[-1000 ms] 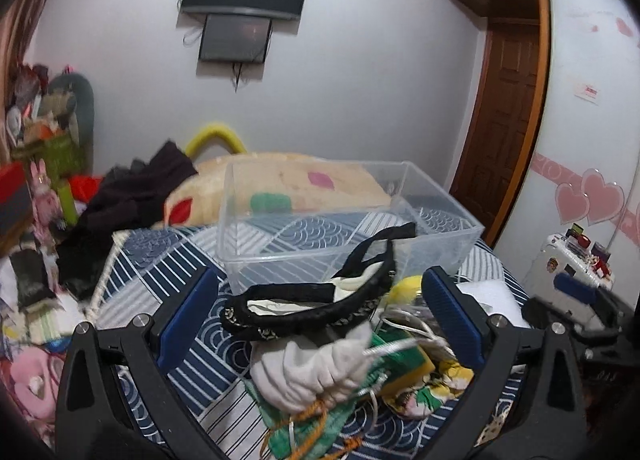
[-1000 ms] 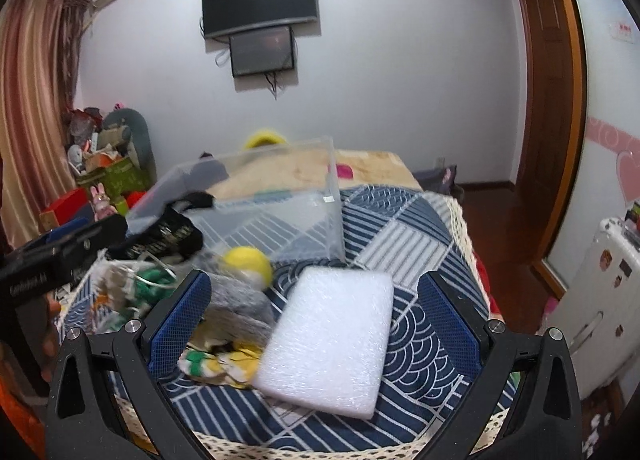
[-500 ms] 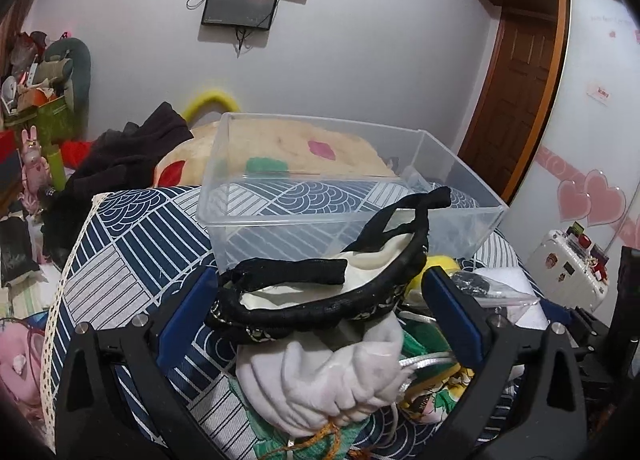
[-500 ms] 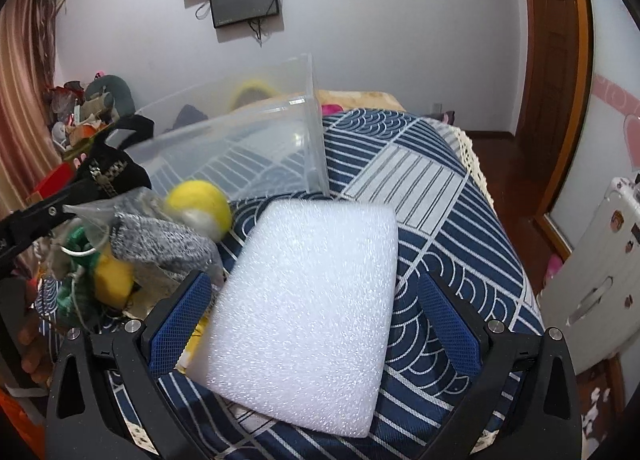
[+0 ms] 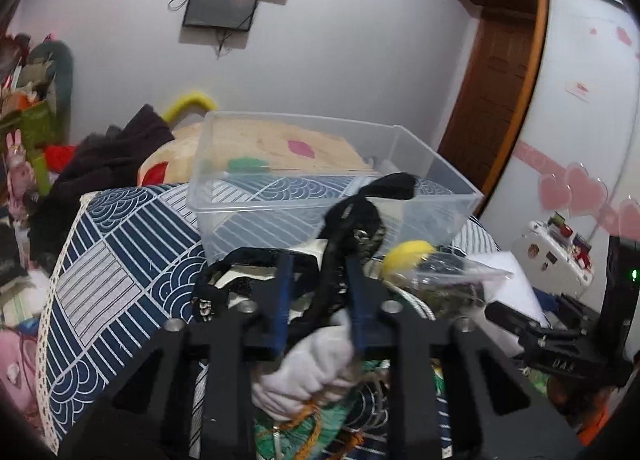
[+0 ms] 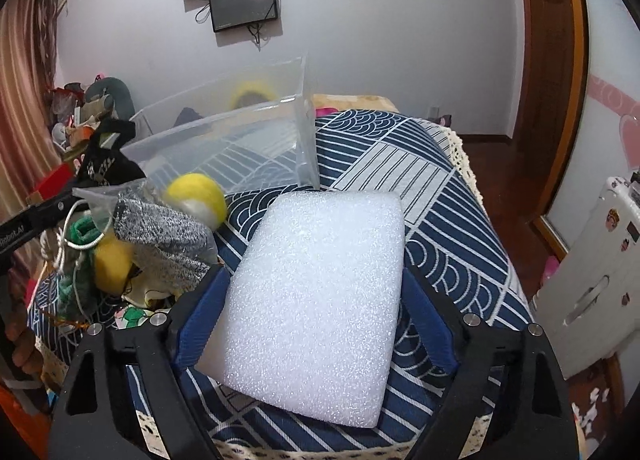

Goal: Organize soft objects
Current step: 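Grasp the white foam block with the right tool while the left tool grasps the black strap bag, then lower the foam block and strap bag into the clear box and open both tools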

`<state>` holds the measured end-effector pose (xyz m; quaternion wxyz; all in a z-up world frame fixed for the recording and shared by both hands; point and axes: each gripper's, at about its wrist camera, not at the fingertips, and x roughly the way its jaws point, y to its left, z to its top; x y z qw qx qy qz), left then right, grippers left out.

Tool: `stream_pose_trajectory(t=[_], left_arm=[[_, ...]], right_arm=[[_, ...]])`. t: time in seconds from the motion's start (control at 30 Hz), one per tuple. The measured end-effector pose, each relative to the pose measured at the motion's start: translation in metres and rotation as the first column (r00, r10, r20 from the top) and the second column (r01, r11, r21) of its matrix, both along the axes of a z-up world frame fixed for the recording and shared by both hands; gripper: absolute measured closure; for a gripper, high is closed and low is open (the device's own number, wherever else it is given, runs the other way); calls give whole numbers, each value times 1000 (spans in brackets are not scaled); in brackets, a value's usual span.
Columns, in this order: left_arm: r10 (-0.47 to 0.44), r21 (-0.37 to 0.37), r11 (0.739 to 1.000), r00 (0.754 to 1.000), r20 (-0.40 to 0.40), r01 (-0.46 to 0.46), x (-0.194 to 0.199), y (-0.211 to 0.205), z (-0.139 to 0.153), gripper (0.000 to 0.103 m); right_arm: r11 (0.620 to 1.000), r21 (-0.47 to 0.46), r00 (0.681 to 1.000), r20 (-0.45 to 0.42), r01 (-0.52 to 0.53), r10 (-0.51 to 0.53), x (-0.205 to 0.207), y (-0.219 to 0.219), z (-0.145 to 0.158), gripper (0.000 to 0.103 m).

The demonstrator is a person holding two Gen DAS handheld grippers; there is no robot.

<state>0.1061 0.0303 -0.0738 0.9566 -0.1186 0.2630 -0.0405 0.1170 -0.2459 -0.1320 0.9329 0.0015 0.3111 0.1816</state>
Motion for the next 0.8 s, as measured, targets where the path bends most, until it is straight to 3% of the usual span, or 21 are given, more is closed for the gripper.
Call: stream_pose_trajectory(t=[0.13,0.2,0.5,0.8], left_arm=[[-2,93,996,999,35,-2,-12,-15,5,89],[-5,106,994,999,47,0,-16,-19,8,90],[8,63,998,991,134,-16,-37,-3,41,91],[0,82,996,978,207,-17,-41,4,76,93]], right_arm=[[1000,13,1000,27,14,-14,0,-5,7,18],[1000,23,999,45,17,-18,-1,-7,12,19],[999,53,994,112,8,-14,-3,-12,33,19],[997,62,980,198,-35,22,5,3,62,19]])
